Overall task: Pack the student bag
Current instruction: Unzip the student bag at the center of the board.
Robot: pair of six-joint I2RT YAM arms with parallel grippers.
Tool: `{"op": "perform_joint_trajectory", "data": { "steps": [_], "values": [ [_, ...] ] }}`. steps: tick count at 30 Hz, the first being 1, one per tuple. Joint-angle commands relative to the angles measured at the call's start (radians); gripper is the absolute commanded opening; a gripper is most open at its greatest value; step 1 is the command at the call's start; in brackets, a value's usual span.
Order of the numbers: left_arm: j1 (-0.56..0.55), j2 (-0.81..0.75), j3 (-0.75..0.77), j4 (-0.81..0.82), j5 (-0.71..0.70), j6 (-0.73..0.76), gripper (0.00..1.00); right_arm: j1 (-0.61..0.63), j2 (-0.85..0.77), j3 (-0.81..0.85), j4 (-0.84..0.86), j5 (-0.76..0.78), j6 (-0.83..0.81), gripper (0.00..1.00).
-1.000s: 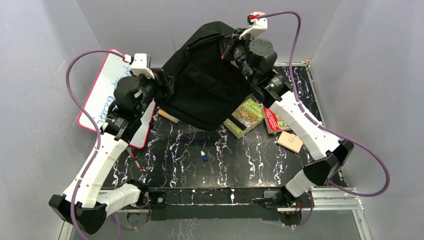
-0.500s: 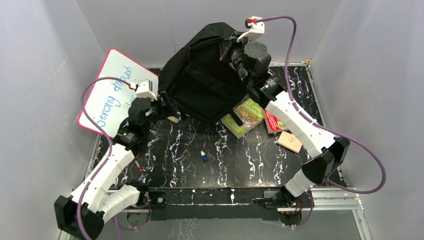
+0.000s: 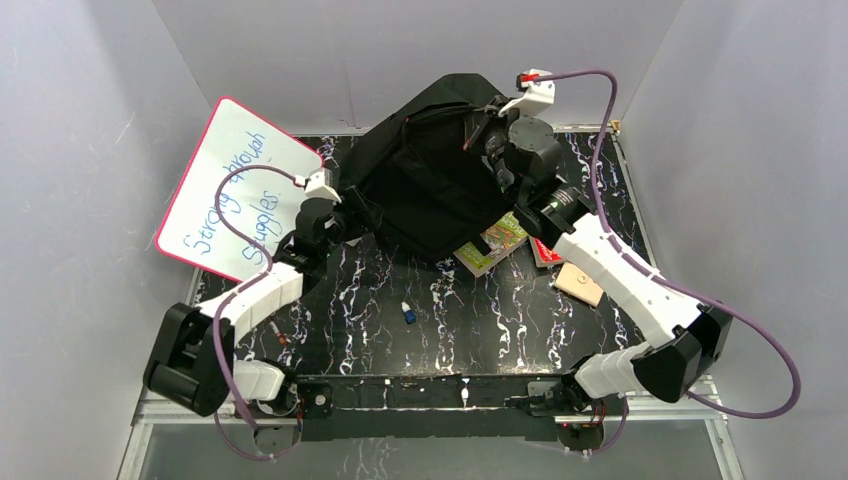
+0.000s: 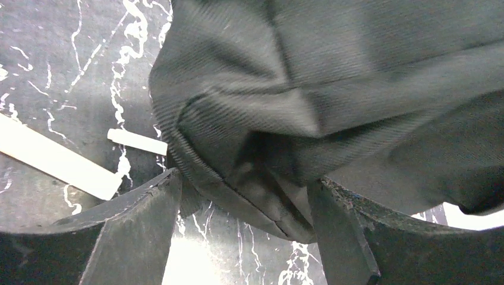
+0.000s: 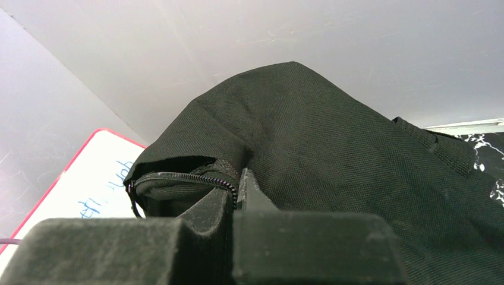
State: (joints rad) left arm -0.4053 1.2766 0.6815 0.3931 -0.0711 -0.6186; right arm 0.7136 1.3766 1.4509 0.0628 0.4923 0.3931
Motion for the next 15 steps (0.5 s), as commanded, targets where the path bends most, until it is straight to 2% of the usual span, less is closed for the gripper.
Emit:
{"op": "perform_joint_trajectory", "data": {
  "steps": [1,9,12,15],
  "values": [
    [0.002,0.071,-0.014,0.165,0.025,-0.081,0.74,-0.001,-0.092,-0.016,0.165,0.052,0.023,0.0],
    [0.003,0.221,0.048,0.31,0.157,-0.129,0.71,-0.001,-0.136,-0.067,0.152,0.056,0.021,0.0],
    [0.003,0.268,0.083,0.349,0.22,-0.144,0.63,0.0,-0.152,-0.084,0.149,0.055,0.021,0.0],
    [0.003,0.314,0.124,0.362,0.28,-0.158,0.49,0.0,-0.168,-0.099,0.147,0.062,0.02,0.0]
  ]
}}
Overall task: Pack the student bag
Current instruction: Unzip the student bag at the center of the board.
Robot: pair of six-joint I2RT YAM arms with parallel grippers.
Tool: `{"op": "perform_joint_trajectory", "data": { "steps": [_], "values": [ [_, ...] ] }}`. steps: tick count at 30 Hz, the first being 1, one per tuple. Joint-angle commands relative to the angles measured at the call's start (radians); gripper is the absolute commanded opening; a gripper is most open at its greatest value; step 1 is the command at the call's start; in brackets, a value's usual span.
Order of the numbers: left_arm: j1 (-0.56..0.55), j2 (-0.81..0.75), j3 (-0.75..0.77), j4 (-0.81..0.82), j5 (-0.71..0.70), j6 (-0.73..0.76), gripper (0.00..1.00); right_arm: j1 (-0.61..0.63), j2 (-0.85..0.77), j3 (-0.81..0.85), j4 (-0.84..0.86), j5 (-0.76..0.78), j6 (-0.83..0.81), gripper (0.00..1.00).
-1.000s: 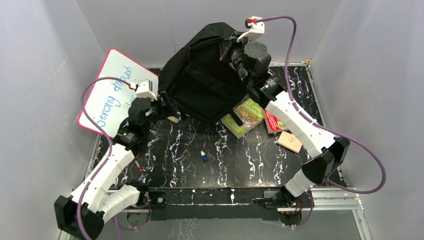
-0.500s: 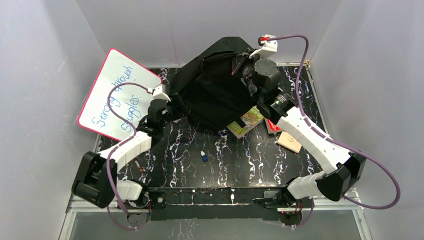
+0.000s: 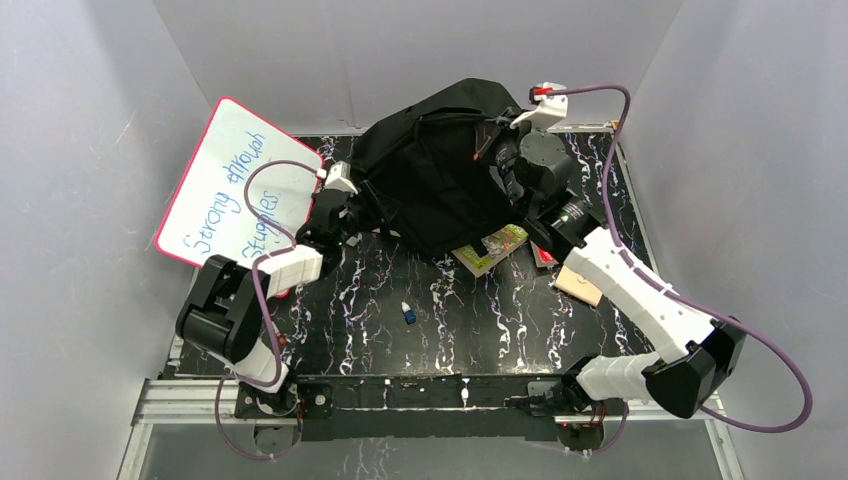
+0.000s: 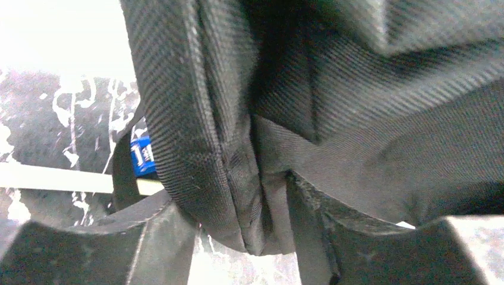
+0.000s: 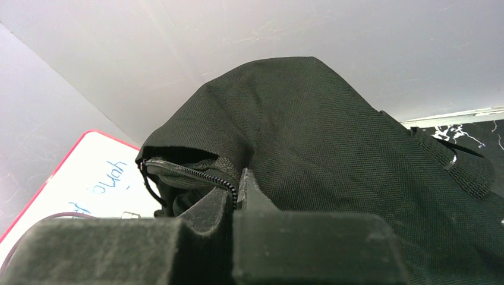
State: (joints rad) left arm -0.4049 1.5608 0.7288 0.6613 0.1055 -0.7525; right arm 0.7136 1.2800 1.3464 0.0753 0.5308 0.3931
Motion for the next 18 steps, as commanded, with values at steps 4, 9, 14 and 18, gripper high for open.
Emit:
{"op": "perform_joint_trajectory", "data": {
  "steps": [4,9,14,18],
  "values": [
    [0.004,0.07,0.117,0.097,0.159,-0.033,0.27,0.0,-0.09,-0.005,0.128,0.026,0.014,0.0],
    [0.01,0.071,0.141,0.075,0.174,-0.033,0.01,0.0,-0.111,-0.004,0.123,0.035,-0.005,0.0],
    [0.011,0.02,0.268,-0.132,0.168,0.052,0.0,-0.001,-0.14,0.013,0.12,0.069,-0.07,0.0],
    [0.011,-0.022,0.441,-0.424,0.129,0.187,0.0,0.0,-0.163,0.014,0.098,0.1,-0.127,0.0]
  ]
}}
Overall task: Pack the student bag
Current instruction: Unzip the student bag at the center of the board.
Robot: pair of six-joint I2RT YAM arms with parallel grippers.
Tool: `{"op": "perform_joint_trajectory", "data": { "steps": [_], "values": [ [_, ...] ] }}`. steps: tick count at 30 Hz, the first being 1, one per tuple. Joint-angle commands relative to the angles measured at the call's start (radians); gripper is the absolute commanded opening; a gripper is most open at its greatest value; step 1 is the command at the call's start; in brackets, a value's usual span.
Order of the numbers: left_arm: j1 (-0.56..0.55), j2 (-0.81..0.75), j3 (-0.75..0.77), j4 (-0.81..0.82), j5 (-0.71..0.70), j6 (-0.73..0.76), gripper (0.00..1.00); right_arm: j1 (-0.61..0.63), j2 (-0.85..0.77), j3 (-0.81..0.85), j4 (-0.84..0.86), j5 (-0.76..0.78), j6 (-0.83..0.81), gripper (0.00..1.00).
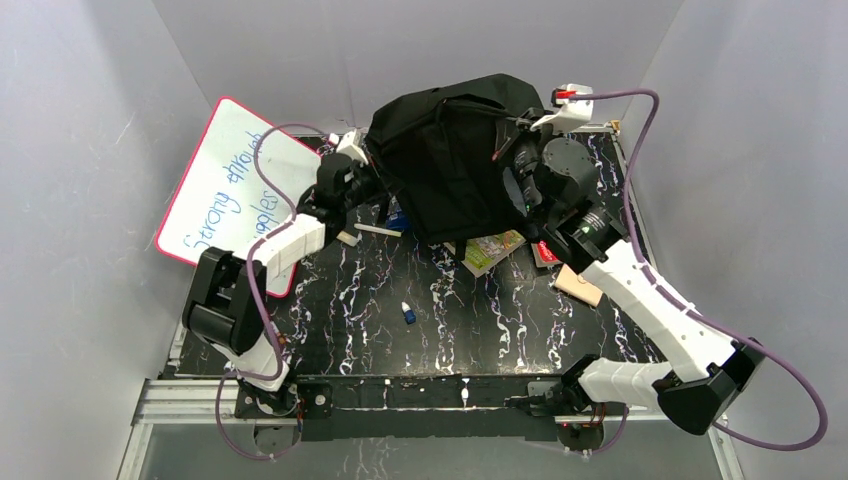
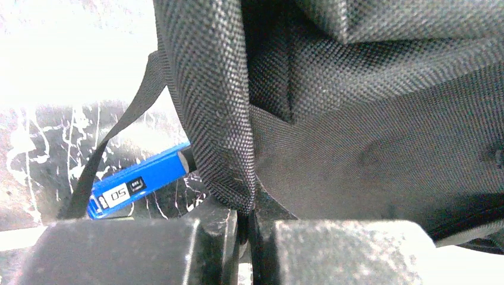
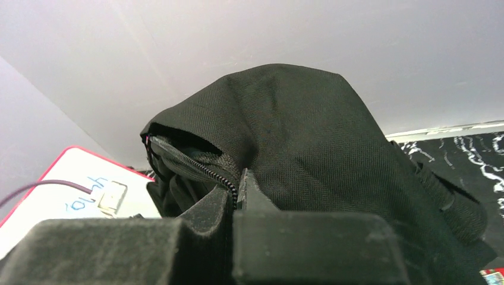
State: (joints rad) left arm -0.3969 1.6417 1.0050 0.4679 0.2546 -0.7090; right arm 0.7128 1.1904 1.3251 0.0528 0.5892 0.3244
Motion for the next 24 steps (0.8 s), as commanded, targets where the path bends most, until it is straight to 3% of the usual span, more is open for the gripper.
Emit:
{"op": "perform_joint_trajectory", "data": {
  "steps": [1,10,17,24],
  "values": [
    [0.004,-0.115,0.204,-0.289,-0.039,0.171,0.0,0.0,-0.081,0.03,0.111,0.05,-0.069,0.0],
    [0.009,-0.133,0.533,-0.765,-0.24,0.403,0.0,0.0,-0.142,-0.042,-0.078,0.094,-0.04,0.0],
    [0.015,-0.075,0.768,-1.001,-0.324,0.523,0.0,0.001,-0.177,-0.105,-0.263,0.068,0.082,0.01],
    [0.016,0.087,0.953,-1.15,-0.354,0.606,0.0,-0.008,-0.159,-0.189,-0.326,0.075,0.114,0.04]
  ]
}}
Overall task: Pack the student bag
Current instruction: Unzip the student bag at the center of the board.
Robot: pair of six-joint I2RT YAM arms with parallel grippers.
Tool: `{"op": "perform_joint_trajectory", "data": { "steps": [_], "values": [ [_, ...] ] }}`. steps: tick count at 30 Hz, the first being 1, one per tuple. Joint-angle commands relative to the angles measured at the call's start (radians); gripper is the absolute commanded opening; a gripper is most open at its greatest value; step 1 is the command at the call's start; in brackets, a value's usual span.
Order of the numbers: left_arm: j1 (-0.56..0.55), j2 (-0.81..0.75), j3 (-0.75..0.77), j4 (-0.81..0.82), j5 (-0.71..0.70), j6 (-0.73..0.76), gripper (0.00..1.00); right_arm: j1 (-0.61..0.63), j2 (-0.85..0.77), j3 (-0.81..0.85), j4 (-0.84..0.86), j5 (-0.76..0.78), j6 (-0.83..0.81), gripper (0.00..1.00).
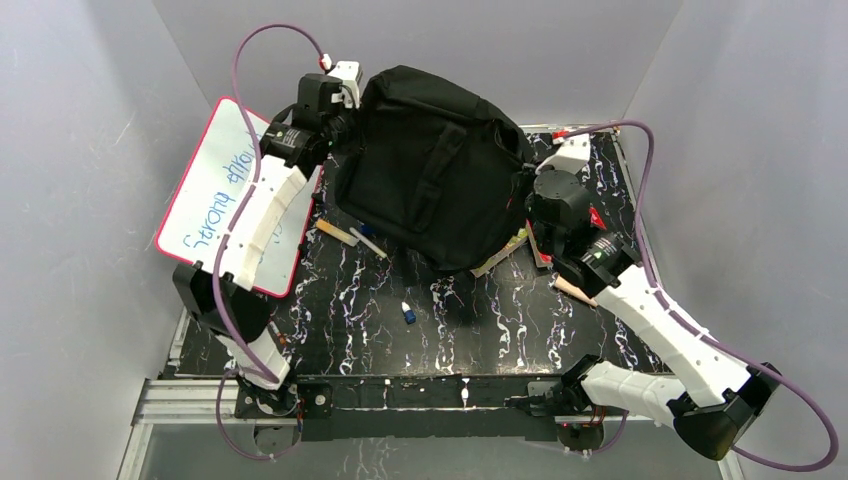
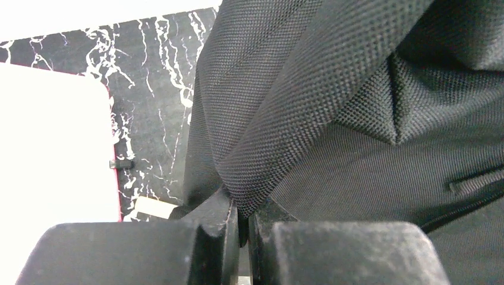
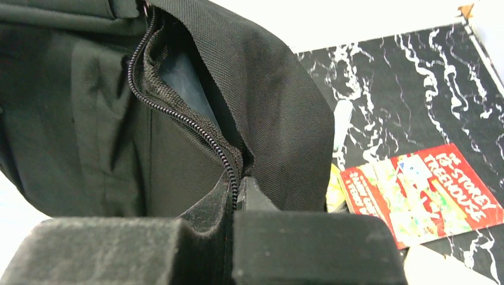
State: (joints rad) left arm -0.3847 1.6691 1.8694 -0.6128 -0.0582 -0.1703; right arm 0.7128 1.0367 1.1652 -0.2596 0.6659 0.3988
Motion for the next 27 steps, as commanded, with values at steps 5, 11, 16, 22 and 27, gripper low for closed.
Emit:
{"op": "perform_joint_trajectory", "data": {
  "steps": [5,11,16,22,27],
  "values": [
    [0.004,0.184,0.128,-0.119,-0.008,0.075,0.0,-0.064,0.034,-0.11,-0.034,-0.068,0.062,0.06],
    [0.004,0.252,0.068,-0.047,0.035,0.076,0.0,-0.177,0.03,-0.239,-0.003,-0.151,0.101,0.13],
    [0.004,0.293,0.087,-0.009,0.056,0.067,0.0,-0.24,0.032,-0.287,-0.005,-0.204,0.108,0.31],
    [-0.017,0.3,0.101,-0.004,0.028,0.082,0.28,-0.248,-0.014,-0.304,-0.07,-0.162,0.114,0.45],
    [-0.044,0.228,0.03,0.052,-0.068,0.078,0.53,-0.252,-0.073,-0.309,-0.097,-0.172,0.115,0.47]
  ]
}}
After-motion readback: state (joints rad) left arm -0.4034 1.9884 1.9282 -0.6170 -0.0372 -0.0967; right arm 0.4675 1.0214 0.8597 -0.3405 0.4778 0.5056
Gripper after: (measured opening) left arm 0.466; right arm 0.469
